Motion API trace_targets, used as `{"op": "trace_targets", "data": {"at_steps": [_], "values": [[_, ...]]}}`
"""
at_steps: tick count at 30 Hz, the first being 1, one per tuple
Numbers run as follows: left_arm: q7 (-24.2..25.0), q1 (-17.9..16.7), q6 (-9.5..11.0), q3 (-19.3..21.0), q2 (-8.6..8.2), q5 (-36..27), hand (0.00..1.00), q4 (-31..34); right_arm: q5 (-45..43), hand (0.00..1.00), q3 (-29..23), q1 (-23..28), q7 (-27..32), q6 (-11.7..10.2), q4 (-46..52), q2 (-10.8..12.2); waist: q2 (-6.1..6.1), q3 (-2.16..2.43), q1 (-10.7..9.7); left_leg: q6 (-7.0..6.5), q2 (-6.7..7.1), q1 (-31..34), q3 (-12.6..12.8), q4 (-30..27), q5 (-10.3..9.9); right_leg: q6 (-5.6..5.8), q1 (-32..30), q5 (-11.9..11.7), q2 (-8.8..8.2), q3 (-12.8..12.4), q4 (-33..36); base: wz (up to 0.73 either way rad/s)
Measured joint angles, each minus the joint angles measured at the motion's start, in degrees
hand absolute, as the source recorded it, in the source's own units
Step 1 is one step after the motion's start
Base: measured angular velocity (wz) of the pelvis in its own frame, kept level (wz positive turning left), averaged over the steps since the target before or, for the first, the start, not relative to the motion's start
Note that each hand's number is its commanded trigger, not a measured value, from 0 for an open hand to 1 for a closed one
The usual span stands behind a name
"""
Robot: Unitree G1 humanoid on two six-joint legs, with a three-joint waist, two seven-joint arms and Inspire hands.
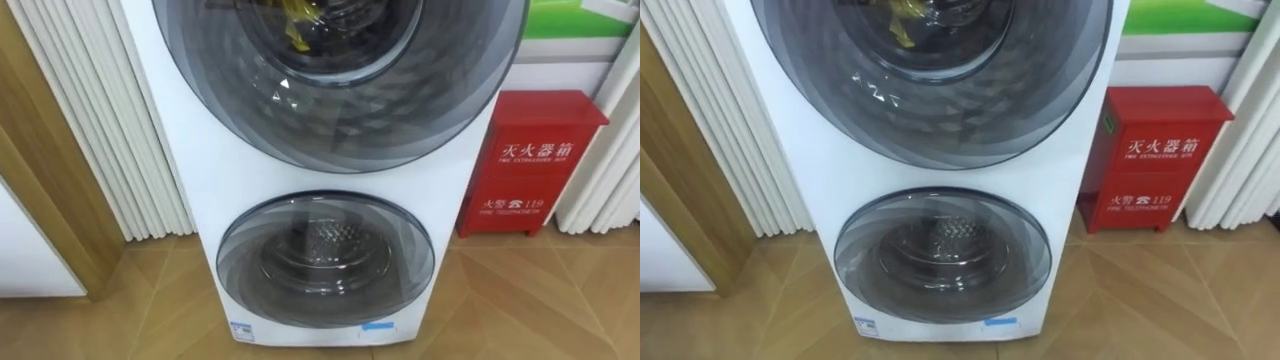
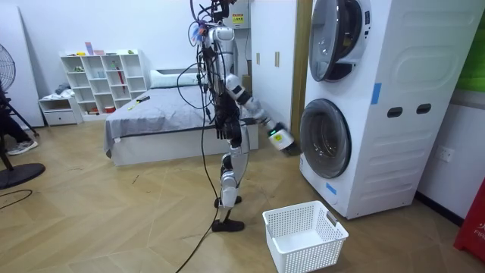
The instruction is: Pick clothes from washing machine
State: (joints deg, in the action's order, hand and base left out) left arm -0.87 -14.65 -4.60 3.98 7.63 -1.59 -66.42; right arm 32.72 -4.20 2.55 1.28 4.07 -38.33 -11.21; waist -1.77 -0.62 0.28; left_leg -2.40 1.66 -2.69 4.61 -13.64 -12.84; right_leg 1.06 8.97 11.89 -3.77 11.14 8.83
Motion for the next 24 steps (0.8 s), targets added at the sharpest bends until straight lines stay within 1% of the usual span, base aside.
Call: {"op": "trace_targets", "data": {"at_steps": [1, 2, 3, 4, 6, 7, 9, 11, 13, 15, 19, 20, 22, 24], "values": [[0.16, 0.01, 0.0, 0.53, 0.21, 0.05, 0.0, 0.13, -0.55, 0.0, -0.3, -0.55, 0.2, -0.39, 2.67, -0.66, -0.11, 0.0, 0.01, 0.0, 0.01, 0.03, -0.06, 0.01, 0.01, 0.01, 0.0, -0.01, 0.01, 0.07, 0.0, 0.03], [0.37, 0.0, 0.03, 0.97, 0.6, 0.01, 0.0, 0.26, -1.54, 0.0, -1.27, -1.62, 0.71, -1.08, 7.47, -1.46, -0.14, 0.04, 0.1, 0.0, 0.02, 0.05, -0.11, 0.09, 0.01, 0.02, 0.06, -0.02, 0.03, 0.09, -0.02, 0.04], [0.33, 0.01, -0.01, 0.95, 0.99, -0.03, 0.0, 0.27, -1.72, 0.0, -1.55, -3.12, 1.38, -1.92, 10.59, -2.13, -0.55, 0.09, 0.08, 0.01, 0.02, 0.17, -0.13, 0.24, 0.02, 0.02, 0.13, -0.01, 0.04, 0.12, 0.01, 0.0], [0.25, -0.17, -0.05, 0.94, 1.25, 0.0, 0.0, 0.43, -1.67, 0.0, -1.61, -4.04, 2.13, -1.91, 14.14, -2.86, -0.78, 0.19, 0.11, 0.02, 0.01, 0.25, -0.14, 0.26, 0.03, 0.02, 0.11, -0.01, 0.06, 0.13, 0.03, 0.0], [0.16, -0.13, -0.11, 0.83, 1.5, 0.03, 0.0, 1.5, -1.7, 0.0, -1.58, -5.46, 2.9, -2.32, 17.9, -3.42, -0.87, 0.3, 0.06, 0.02, 0.0, 0.56, -0.16, 0.2, 0.03, 0.01, -0.04, -0.02, 0.09, 0.07, -0.04, 0.0], [0.05, -0.15, -0.14, 0.84, 1.63, 0.04, 0.0, 1.86, -1.85, 0.0, -1.6, -6.19, 3.0, -2.37, 18.17, -3.48, -1.18, 0.29, 0.06, 0.02, 0.0, 0.5, -0.16, 0.16, 0.03, 0.01, -0.11, -0.02, 0.09, 0.1, -0.04, 0.0], [-0.16, -0.39, -0.23, 0.95, 2.22, 0.14, 0.0, 2.19, -3.83, 0.0, -1.76, -8.02, 4.09, -2.21, 18.8, -3.54, -1.96, 0.52, 0.25, 0.0, 0.05, 0.5, -0.12, 0.1, 0.04, 0.01, -0.22, -0.02, 0.01, 0.03, 0.01, 0.0], [0.0, -0.94, -0.3, 0.99, 2.16, 0.25, 0.0, 2.25, -5.47, 0.0, -2.17, -8.56, 4.58, -1.5, 21.65, -3.63, -1.98, 0.61, 0.34, -0.01, 0.19, 0.45, -0.05, 0.07, 0.04, 0.09, -0.19, -0.07, -0.11, 0.01, 0.09, 0.0], [0.54, -1.32, -0.62, 1.04, 2.14, 0.83, 0.0, 2.28, -6.29, 0.0, -2.18, -9.44, 5.06, -1.47, 26.83, -3.81, -1.81, 0.58, 0.31, -0.02, 0.24, 0.45, -0.06, 0.14, 0.04, 0.16, -0.23, -0.11, -0.19, -0.03, 0.02, 0.0], [0.73, -1.22, -1.1, 1.04, 2.09, 1.37, 0.0, 2.35, -6.4, 0.0, -2.12, -11.14, 5.19, -1.49, 28.91, -4.29, -1.72, 0.6, 0.33, -0.01, 0.2, 0.44, -0.06, 0.13, 0.04, 0.16, -0.28, -0.1, -0.17, -0.03, -0.02, 0.0], [1.57, -0.96, -1.36, 1.23, 2.04, 3.34, 0.0, 2.32, -8.87, 0.0, -2.18, -15.2, 6.28, -1.54, 30.45, -5.58, -1.41, 0.58, 0.83, -0.01, 0.04, 0.41, -0.11, 0.3, 0.05, 0.16, -0.69, -0.1, 0.0, 0.01, -0.09, 0.0], [1.56, -0.96, -1.35, 1.51, 2.01, 3.64, 0.0, 2.33, -8.9, 0.0, -2.19, -15.45, 6.35, -1.54, 30.51, -5.84, -1.42, 0.58, 0.89, -0.01, 0.02, 0.41, -0.16, 0.31, 0.05, 0.16, -0.69, -0.1, 0.02, 0.0, -0.09, 0.0], [1.49, -1.16, -1.4, 1.88, 1.98, 4.38, 0.0, 2.55, -8.9, 0.0, -2.2, -15.79, 7.1, -1.52, 30.9, -7.1, -1.56, 0.62, 1.55, -0.01, 0.01, 0.33, -0.33, 0.4, 0.05, 0.16, -0.64, -0.1, 0.04, 0.0, -0.09, 0.0], [1.41, -1.6, -1.75, 2.04, 2.03, 4.65, 0.0, 2.77, -8.75, 0.0, -2.2, -15.81, 8.0, -1.44, 32.02, -7.52, -1.85, 0.68, 1.66, -0.01, 0.02, 0.29, -0.44, 0.41, 0.05, 0.16, -0.56, -0.1, 0.03, 0.01, -0.08, 0.0]]}}
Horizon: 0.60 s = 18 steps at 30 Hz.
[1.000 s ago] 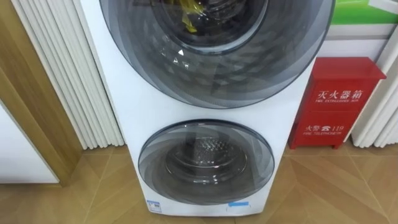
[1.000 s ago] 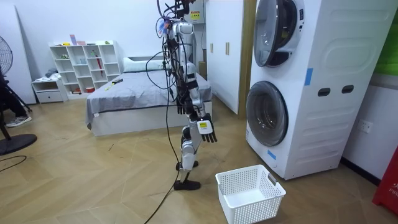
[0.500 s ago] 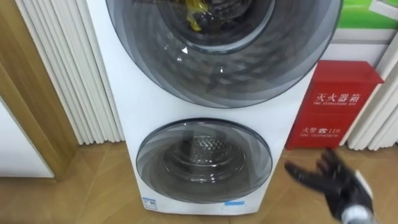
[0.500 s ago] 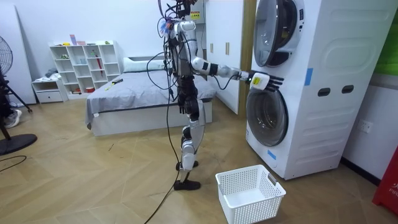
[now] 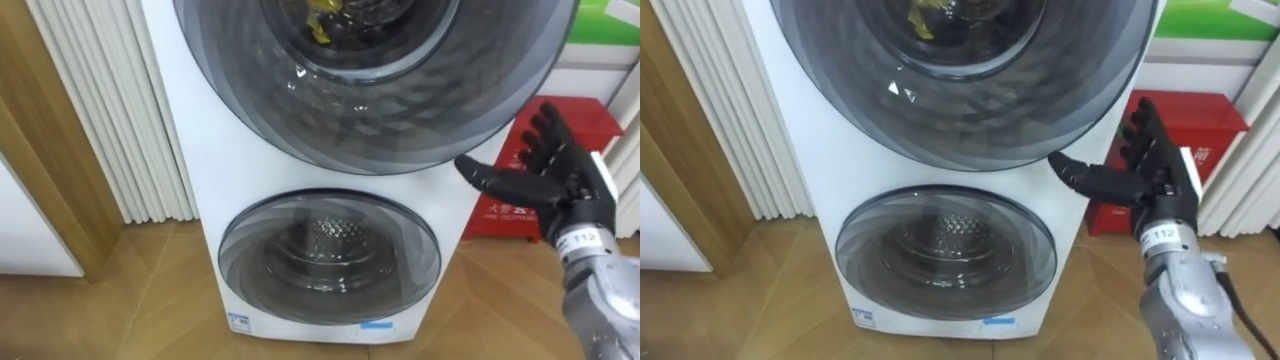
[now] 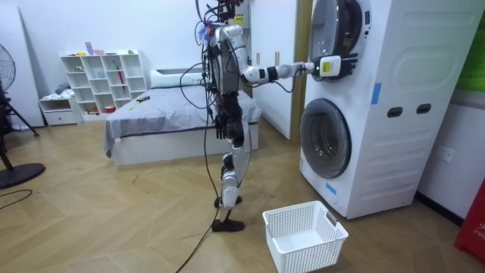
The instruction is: Pick clothes from washing machine
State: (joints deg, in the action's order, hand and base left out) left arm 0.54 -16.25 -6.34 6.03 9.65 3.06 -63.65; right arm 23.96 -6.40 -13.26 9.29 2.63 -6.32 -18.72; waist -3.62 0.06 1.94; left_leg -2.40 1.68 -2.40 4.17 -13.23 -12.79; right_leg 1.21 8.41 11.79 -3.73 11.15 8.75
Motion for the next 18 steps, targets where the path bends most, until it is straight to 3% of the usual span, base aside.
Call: {"op": "trace_targets", "data": {"at_steps": [4, 7, 9, 14, 18], "values": [[0.12, -0.17, -0.44, -0.01, 0.15, 0.02, 0.0, 0.09, 0.36, 0.0, 0.04, -2.2, 0.62, 0.0, 1.68, -0.19, -1.0, -0.04, 0.03, 0.0, -0.02, -0.14, 0.25, 0.01, 0.0, 0.0, 0.14, 0.0, 0.0, 0.02, 0.0, 0.0], [0.1, 0.43, -0.3, 0.04, 0.17, 0.04, 0.0, -0.01, 0.88, 0.0, 0.03, -4.75, 0.97, -0.01, 2.09, -1.93, -1.98, -0.12, 0.13, 0.0, 0.03, -0.12, 0.26, -0.07, 0.0, 0.0, 0.54, 0.0, -0.02, 0.05, 0.0, 0.0], [0.09, 0.42, -0.53, 0.04, 0.16, 0.03, 0.0, -0.24, 0.84, 0.0, 0.03, -6.15, 1.09, -0.01, 2.21, -2.05, -2.24, 0.03, 0.05, -0.01, 0.01, -0.12, 0.27, -0.08, 0.0, 0.0, 0.5, 0.0, -0.01, 0.01, 0.0, 0.0], [0.09, 0.42, -1.22, 0.78, 0.09, -0.04, 0.0, -0.25, -1.18, 0.0, 0.02, -6.4, 0.25, 0.35, 7.46, -2.22, -1.69, -0.03, -0.03, 0.0, -0.02, -0.03, 0.22, -0.01, -0.01, -0.01, 0.39, -0.01, 0.04, -0.25, 0.01, 0.0], [-0.5, 0.45, -1.71, 0.59, 0.09, -0.94, 0.0, -0.43, 0.19, 0.0, 0.2, -6.4, -0.03, 1.25, 10.36, -2.22, -0.79, 0.5, -0.05, -0.01, 0.0, 0.16, 0.27, -0.02, 0.0, -0.01, 0.28, -0.01, 0.03, -0.17, 0.02, 0.0]]}}
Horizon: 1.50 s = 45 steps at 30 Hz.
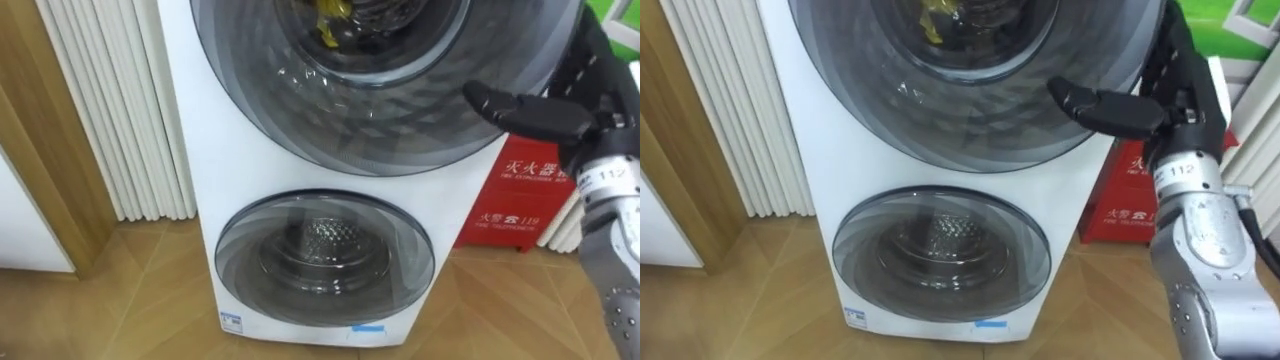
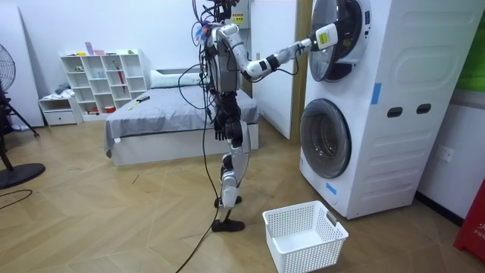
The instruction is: Pick clothes from washing machine
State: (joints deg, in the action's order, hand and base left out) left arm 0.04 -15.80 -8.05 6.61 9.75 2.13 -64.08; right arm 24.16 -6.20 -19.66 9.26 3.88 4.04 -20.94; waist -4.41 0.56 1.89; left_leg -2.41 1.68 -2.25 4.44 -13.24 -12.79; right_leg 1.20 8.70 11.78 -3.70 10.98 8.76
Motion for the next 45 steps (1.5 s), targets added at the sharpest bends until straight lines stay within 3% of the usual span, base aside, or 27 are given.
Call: {"op": "trace_targets", "data": {"at_steps": [10, 17, 20, 23, 26, 31, 37, 45], "values": [[-1.05, 0.03, -0.11, 0.0, 0.04, -0.2, 0.0, -0.1, 0.54, 0.0, -0.18, 0.07, -0.3, 1.97, 6.18, 0.0, -0.46, -0.03, -1.61, 0.0, -0.05, 0.91, 0.15, -0.1, 0.01, 0.0, -1.21, 0.0, -0.03, 0.03, 0.01, -0.01], [-0.66, 0.2, 0.05, -1.34, 0.08, -0.34, 0.0, -0.28, 0.82, 0.0, 0.04, 0.42, -2.59, 2.46, 6.63, 0.0, -0.72, -0.13, -1.49, 0.0, -0.17, -0.33, 0.72, 0.52, 0.01, 0.0, -0.54, 0.0, -0.03, -0.03, -0.04, -0.08], [-0.47, 0.65, 0.01, -3.16, 0.24, -0.33, 0.0, -0.09, 1.05, 0.0, 0.66, 1.08, -3.8, 2.29, 6.87, 0.0, -0.92, -0.25, -0.9, 0.01, -0.47, -0.57, 1.59, 0.51, 0.0, -0.01, -0.71, 0.0, 0.1, -0.91, -0.03, -0.18], [-0.32, 1.92, 0.27, -3.69, 0.73, -0.29, 0.0, -1.55, 0.94, 0.0, 0.77, 3.04, -5.82, 0.47, 6.9, 0.44, -1.15, -0.45, -0.15, 0.25, -0.94, -0.44, 1.93, 0.52, -0.14, -0.28, -0.88, -0.19, 0.58, -1.57, 0.07, -0.17], [0.26, 1.9, 0.36, -4.65, 1.33, -0.3, 0.0, -2.2, 1.09, 0.0, 0.88, 5.95, -7.96, -1.37, 6.9, 1.22, -1.05, -0.62, -0.12, 0.58, -1.23, -0.48, 1.85, 0.48, -0.33, -0.36, -0.81, -0.24, 0.91, -1.55, 0.12, 0.0], [0.76, 1.98, -0.39, -4.85, 1.24, -0.21, 0.0, -2.19, 2.49, 0.0, 1.98, 11.65, -11.1, -1.41, 7.29, 6.25, -0.48, -0.45, -0.08, 1.04, -1.92, 0.71, 1.86, -0.28, -0.63, -0.74, -1.83, -0.48, 1.47, -1.57, 0.6, 0.0], [1.55, 2.26, -0.01, -5.1, 1.18, 0.17, 0.0, -2.16, 2.48, 0.0, 4.28, 15.09, -14.62, -1.35, 7.93, 7.18, 1.19, -0.17, -0.26, 1.16, -2.07, 1.23, 1.87, -0.32, -0.55, -0.75, -2.66, -0.49, 1.59, -1.52, 1.08, -0.01], [2.0, 1.86, 0.13, -6.04, 1.01, 0.78, 0.0, -1.97, 2.48, 0.0, 6.33, 19.79, -16.64, -1.24, 9.64, 7.21, 1.41, -0.08, -0.21, 1.19, -2.11, 1.52, 2.2, -0.66, -0.49, -0.77, -3.14, -0.5, 1.59, -1.54, 1.07, 0.0]]}}
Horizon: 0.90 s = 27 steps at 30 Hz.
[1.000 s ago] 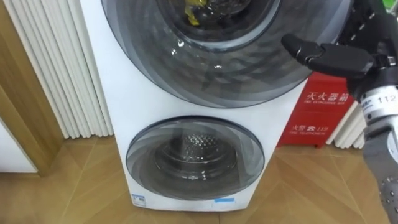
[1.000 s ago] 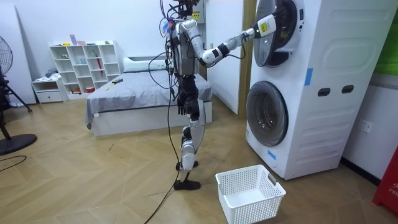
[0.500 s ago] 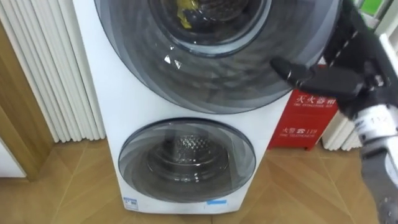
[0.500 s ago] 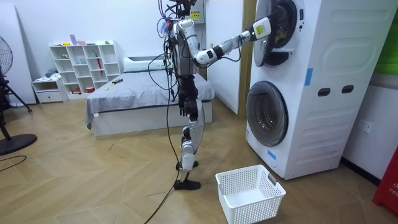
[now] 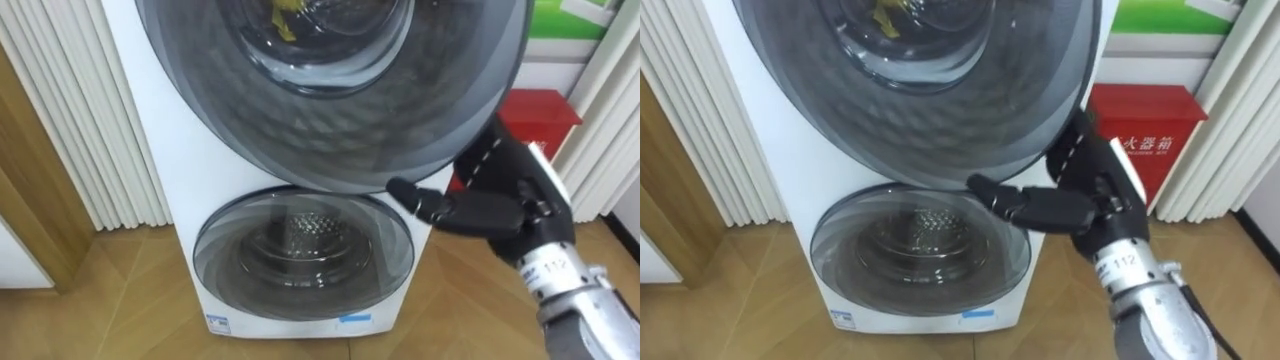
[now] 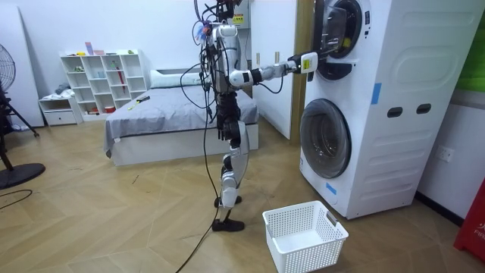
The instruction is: Pick clothes from washing machine
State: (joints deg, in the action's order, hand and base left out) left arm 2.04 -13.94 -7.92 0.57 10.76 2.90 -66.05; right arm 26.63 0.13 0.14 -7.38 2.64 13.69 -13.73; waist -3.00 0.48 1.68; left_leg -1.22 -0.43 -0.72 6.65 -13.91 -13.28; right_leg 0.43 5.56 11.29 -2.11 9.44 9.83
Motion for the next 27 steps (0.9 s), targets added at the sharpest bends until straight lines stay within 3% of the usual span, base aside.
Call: {"op": "trace_targets", "data": {"at_steps": [8, 12, 27], "values": [[0.33, 0.59, 1.43, -2.2, -0.02, -0.18, 0.0, -0.51, 0.06, 0.0, 1.39, 0.96, -0.82, 0.0, 0.96, -0.02, 0.06, -0.13, 0.14, 0.0, -0.13, -0.37, 0.9, 0.21, 0.0, 0.0, 0.07, 0.0, 0.02, -0.56, 0.03, -0.05], [1.11, 1.04, 3.19, -2.73, -0.1, -0.99, 0.0, -1.16, 0.05, 0.0, 1.32, 0.98, -0.87, 0.68, 2.09, -0.04, -0.06, -0.35, 0.12, 0.01, -0.17, -0.4, 1.0, 0.39, -0.02, -0.13, 0.09, -0.08, 0.06, -0.6, 0.04, -0.01], [2.15, 3.3, 3.49, -4.15, 0.05, -0.62, 0.0, -3.58, -2.48, 0.0, 2.05, 0.62, -1.66, 2.56, 9.84, 0.01, 0.07, -0.35, 0.32, 0.13, -0.35, 0.63, 1.11, 0.44, 0.07, -0.28, -1.26, -0.17, 0.25, -0.59, 0.02, -0.02]]}}
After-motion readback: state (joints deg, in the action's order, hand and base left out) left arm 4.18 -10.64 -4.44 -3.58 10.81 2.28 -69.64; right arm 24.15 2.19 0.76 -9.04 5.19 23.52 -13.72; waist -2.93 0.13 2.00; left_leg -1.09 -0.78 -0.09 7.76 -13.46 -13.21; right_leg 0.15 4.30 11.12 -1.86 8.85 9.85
